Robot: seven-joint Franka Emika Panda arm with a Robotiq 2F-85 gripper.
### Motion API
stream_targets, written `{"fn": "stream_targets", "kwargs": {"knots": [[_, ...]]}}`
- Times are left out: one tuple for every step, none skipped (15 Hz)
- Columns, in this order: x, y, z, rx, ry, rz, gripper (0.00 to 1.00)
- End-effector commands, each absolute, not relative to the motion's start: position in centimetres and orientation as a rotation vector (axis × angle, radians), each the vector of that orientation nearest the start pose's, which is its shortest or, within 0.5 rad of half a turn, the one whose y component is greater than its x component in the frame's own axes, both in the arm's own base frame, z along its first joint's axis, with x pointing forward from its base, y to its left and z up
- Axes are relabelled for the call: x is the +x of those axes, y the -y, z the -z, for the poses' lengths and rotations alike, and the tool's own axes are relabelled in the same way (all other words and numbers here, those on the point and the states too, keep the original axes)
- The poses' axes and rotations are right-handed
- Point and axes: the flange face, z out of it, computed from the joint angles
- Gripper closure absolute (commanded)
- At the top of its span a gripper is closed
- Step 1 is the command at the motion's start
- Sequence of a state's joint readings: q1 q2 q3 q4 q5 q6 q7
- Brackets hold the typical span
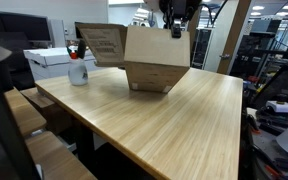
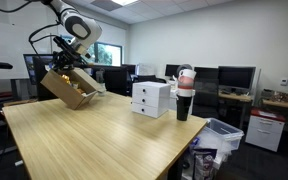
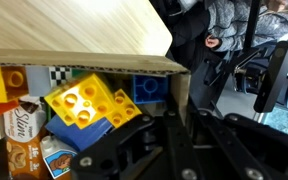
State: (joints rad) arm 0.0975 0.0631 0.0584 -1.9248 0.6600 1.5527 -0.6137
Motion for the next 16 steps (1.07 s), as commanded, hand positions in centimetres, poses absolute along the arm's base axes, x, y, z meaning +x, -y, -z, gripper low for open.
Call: {"fn": "stream_targets", "kwargs": {"knots": [[52.0, -14.7, -45.5, -2.219, 0.683, -0.327, 0.94], [52.0, -14.7, -45.5, -2.215, 0.677, -0.322, 0.94], [52.1, -14.5, -45.5, -2.207, 0.666, -0.315, 0.94], [52.2, -14.5, -45.6, -2.205, 0.662, -0.31, 0.94], [52.2, -14.4, -45.6, -2.206, 0.657, -0.307, 0.94], [52.2, -14.3, -45.5, -2.209, 0.65, -0.304, 0.94], [52.2, -14.3, -45.4, -2.222, 0.646, -0.3, 0.94], [52.1, -14.3, -45.4, -2.226, 0.648, -0.287, 0.94], [52.0, -14.3, -45.4, -2.235, 0.653, -0.277, 0.94], [51.8, -14.3, -45.4, -2.254, 0.665, -0.253, 0.94], [51.7, -14.4, -45.4, -2.273, 0.669, -0.231, 0.94], [51.2, -14.7, -45.6, -2.333, 0.694, -0.162, 0.94], [51.0, -14.8, -45.5, -2.358, 0.701, -0.136, 0.94], [50.9, -15.0, -45.6, -2.389, 0.712, -0.103, 0.94], [50.7, -15.2, -45.5, -2.416, 0.722, -0.073, 0.94], [50.4, -15.6, -45.6, -2.45, 0.738, -0.047, 0.94]]}}
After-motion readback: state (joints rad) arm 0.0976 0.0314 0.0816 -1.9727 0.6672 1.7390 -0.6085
